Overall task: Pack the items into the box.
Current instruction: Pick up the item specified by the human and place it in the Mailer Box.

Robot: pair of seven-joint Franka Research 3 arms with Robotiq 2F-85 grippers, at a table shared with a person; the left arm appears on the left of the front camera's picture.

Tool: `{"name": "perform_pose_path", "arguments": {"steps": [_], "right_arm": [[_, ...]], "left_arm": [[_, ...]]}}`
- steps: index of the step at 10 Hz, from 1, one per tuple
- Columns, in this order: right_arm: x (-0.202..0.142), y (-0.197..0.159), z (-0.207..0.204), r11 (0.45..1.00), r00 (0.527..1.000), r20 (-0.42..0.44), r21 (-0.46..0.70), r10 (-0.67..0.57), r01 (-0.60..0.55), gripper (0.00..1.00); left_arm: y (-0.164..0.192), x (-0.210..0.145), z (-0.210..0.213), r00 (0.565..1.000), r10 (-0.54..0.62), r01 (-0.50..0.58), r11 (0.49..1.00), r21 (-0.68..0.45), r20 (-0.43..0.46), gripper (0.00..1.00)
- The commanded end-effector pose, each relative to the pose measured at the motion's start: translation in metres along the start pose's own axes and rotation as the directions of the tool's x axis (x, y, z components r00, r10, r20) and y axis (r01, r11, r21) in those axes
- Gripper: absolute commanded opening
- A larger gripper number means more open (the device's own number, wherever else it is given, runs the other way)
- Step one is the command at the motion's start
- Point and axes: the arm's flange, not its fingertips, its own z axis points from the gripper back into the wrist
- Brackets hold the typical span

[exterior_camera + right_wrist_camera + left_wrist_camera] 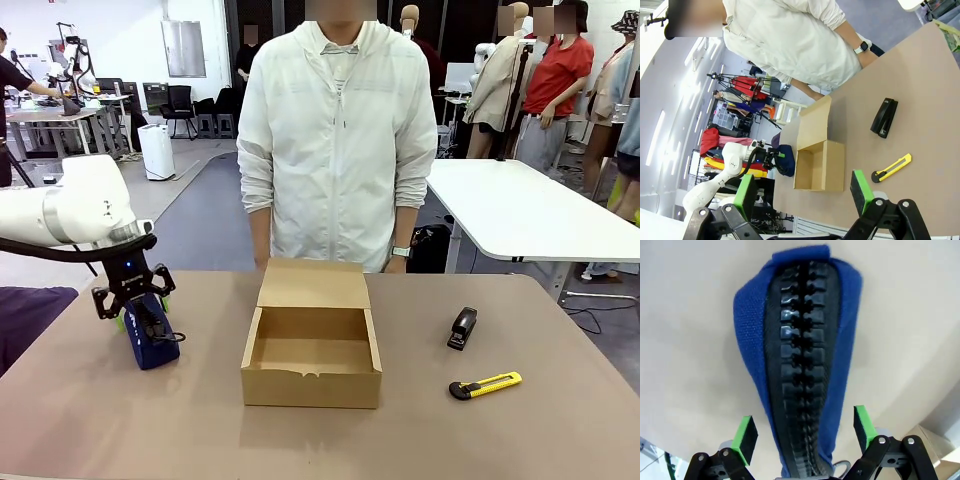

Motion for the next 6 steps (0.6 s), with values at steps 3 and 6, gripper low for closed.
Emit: {"name": "perform_pose_path", "arguments": {"steps": [3,6], "right_arm": [[0.0031,0.0011,-0.0019,0.999,1.000,0.017,0.029,0.022,-0.023,1.00],[0.0031,0.0011,-0.0019,0.999,1.000,0.017,0.029,0.022,-0.023,1.00]], "left_arm": [[-0.0019,0.0039,0.0001,1.000,0.011,-0.011,1.000,0.003,-0.021,0.66],[-0.0024,0.0057,-0.0003,1.000,0.015,-0.015,1.000,0.005,-0.016,0.00]]}}
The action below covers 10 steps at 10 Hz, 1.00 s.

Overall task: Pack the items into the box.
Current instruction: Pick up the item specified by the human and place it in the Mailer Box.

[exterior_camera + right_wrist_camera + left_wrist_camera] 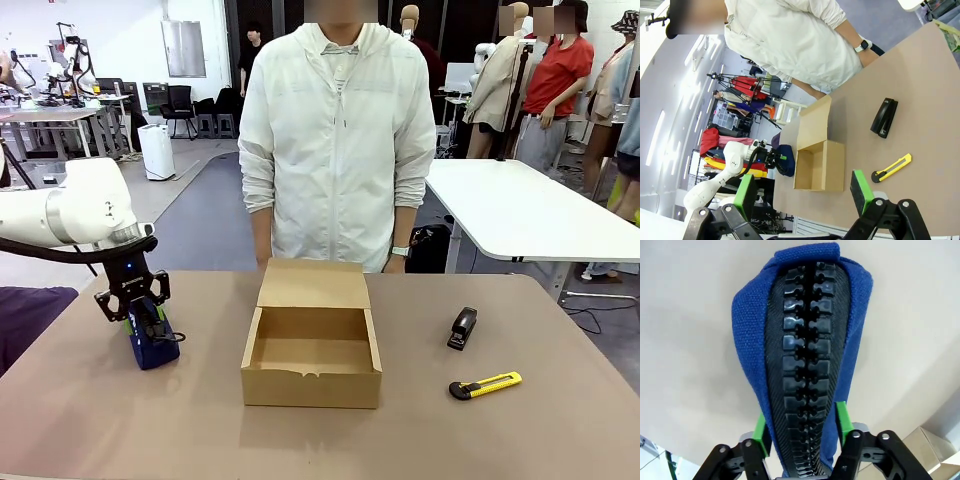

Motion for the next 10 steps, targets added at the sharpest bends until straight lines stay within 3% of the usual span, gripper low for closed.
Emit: {"name": "perform_pose_path", "arguments": {"steps": [1,7,9,10], "right_arm": [[0.003,0.001,-0.002,0.999,1.000,0.017,0.029,0.022,-0.023,1.00],[0.003,0.001,-0.002,0.999,1.000,0.017,0.029,0.022,-0.023,1.00],[0.003,0.001,-0.002,0.999,1.000,0.017,0.029,0.022,-0.023,1.00],[0.003,0.001,-0.002,0.999,1.000,0.017,0.029,0.022,-0.023,1.00]], "left_arm": [[-0.001,0.002,0.002,1.000,0.009,-0.009,1.000,0.000,-0.006,0.00],[0.003,0.000,0.027,0.999,-0.035,0.035,0.999,-0.016,0.023,0.00],[0.014,-0.010,0.096,0.980,-0.127,0.123,0.992,0.038,0.154,0.00],[0.024,-0.019,0.145,0.965,-0.213,0.206,0.977,0.055,0.155,0.00]]}}
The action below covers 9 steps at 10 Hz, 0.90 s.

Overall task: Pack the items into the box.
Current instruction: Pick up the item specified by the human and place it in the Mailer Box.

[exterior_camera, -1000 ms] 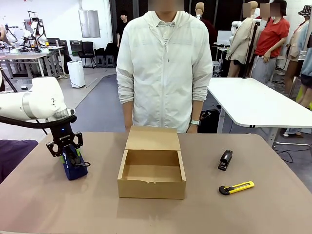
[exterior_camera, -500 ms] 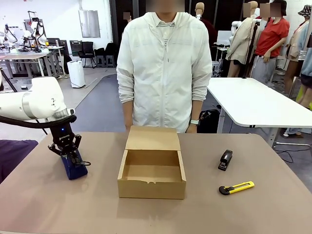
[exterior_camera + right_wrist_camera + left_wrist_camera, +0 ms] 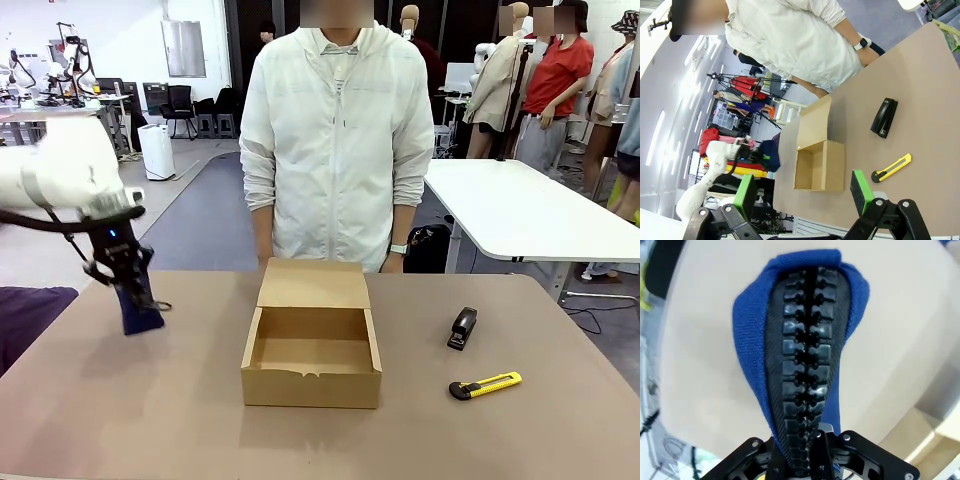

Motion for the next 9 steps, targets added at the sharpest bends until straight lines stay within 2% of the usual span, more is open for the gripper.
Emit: {"name": "perform_pose_path", "arguments": {"steps": [1,2,3,4,8,9], "right_arm": [[0.003,0.001,-0.002,0.999,1.000,0.017,0.029,0.023,-0.023,1.00],[0.003,0.001,-0.002,0.999,1.000,0.017,0.029,0.023,-0.023,1.00],[0.003,0.001,-0.002,0.999,1.000,0.017,0.029,0.023,-0.023,1.00],[0.003,0.001,-0.002,0.999,1.000,0.017,0.029,0.023,-0.023,1.00],[0.003,0.001,-0.002,0.999,1.000,0.017,0.029,0.023,-0.023,1.00],[0.003,0.001,-0.002,0.999,1.000,0.017,0.029,0.023,-0.023,1.00]], "left_arm": [[0.026,-0.011,0.093,0.990,-0.138,0.138,0.990,0.007,0.011,0.00],[0.033,-0.009,0.117,0.999,-0.038,0.039,0.998,-0.054,0.036,0.00],[0.043,-0.003,0.125,0.999,-0.011,0.011,1.000,-0.009,-0.031,0.00],[0.027,-0.018,0.105,0.996,-0.071,0.071,0.997,-0.008,0.045,0.00],[0.030,-0.017,0.114,0.997,-0.066,0.066,0.998,-0.004,0.028,0.00],[0.013,-0.009,0.106,0.934,-0.346,0.355,0.925,-0.133,0.087,0.00]]}}
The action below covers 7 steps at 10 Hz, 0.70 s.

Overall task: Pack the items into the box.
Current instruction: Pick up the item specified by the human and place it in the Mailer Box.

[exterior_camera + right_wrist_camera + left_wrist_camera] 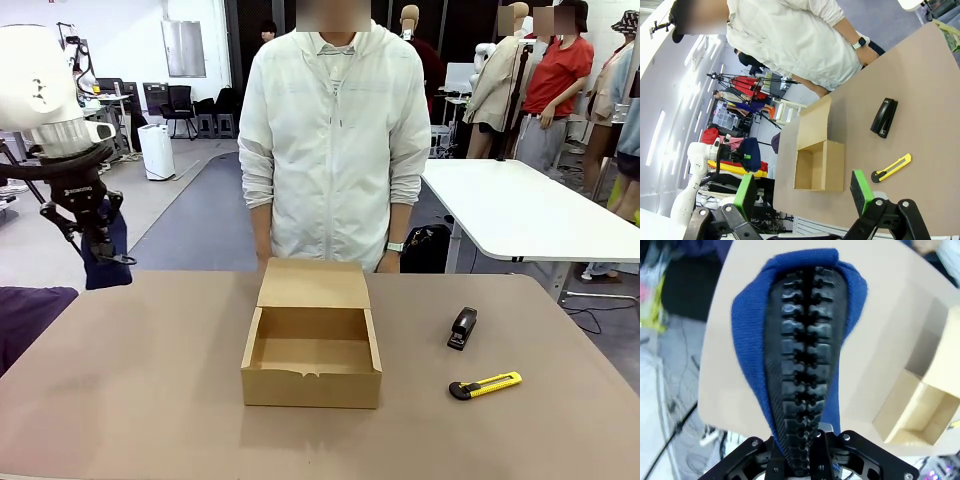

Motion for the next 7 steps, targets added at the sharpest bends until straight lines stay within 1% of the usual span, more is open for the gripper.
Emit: {"name": "perform_pose_path", "arguments": {"steps": [1,2,3,4,5,6,7], "right_arm": [[0.003,0.001,-0.002,0.999,1.000,0.017,0.029,0.022,-0.023,1.00],[0.003,0.001,-0.002,0.999,1.000,0.017,0.029,0.022,-0.023,1.00],[0.003,0.001,-0.002,0.999,1.000,0.017,0.029,0.022,-0.023,1.00],[0.003,0.001,-0.002,0.999,1.000,0.017,0.029,0.022,-0.023,1.00],[0.003,0.001,-0.002,0.999,1.000,0.017,0.029,0.022,-0.023,1.00],[0.003,0.001,-0.002,0.999,1.000,0.017,0.029,0.022,-0.023,1.00],[0.003,0.001,-0.002,0.999,1.000,0.017,0.029,0.022,-0.023,1.00]], "left_arm": [[-0.035,0.004,0.002,0.898,-0.431,0.440,0.880,-0.179,0.089,0.00],[-0.075,-0.013,0.011,0.738,-0.661,0.672,0.708,-0.217,0.132,0.00],[-0.114,-0.033,0.015,0.589,-0.803,0.803,0.570,-0.171,0.093,0.00],[-0.148,-0.053,0.011,0.436,-0.899,0.896,0.431,-0.108,0.035,0.00],[-0.180,-0.078,0.007,0.229,-0.973,0.971,0.227,-0.081,0.012,0.00],[-0.217,-0.106,0.002,0.070,-0.997,0.997,0.070,0.013,-0.029,0.00],[-0.245,-0.127,0.000,-0.142,-0.990,0.990,-0.142,0.005,-0.015,0.00]]}}
